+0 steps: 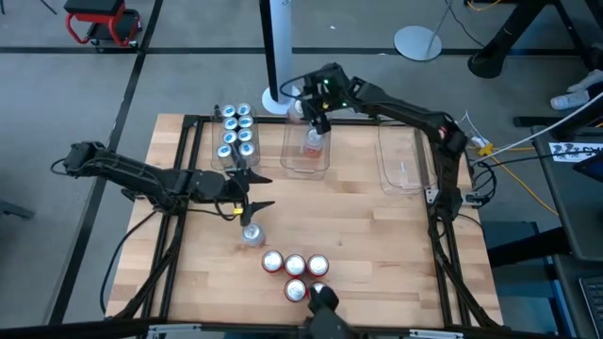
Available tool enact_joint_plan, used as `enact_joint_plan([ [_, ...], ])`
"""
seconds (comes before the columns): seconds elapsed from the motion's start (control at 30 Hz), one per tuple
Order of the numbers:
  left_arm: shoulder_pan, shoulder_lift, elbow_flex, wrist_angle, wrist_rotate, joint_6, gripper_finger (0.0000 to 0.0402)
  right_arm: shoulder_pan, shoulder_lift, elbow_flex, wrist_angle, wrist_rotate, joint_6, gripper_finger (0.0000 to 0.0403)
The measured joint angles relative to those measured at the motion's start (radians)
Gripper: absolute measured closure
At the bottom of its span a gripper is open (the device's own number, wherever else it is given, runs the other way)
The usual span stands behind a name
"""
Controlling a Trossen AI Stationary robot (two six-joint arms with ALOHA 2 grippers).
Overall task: Sort soda cans
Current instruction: Put the pink-white soda can into the middle transparent bin
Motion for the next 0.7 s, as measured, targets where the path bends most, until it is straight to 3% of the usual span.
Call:
enact_joint_plan([
  [0.7,0.000,-0.001,0.001,0.008,0.000,0.001,0.0101,-0.038,0.153,0.000,0.034,-0.034,0.019,0.0118],
])
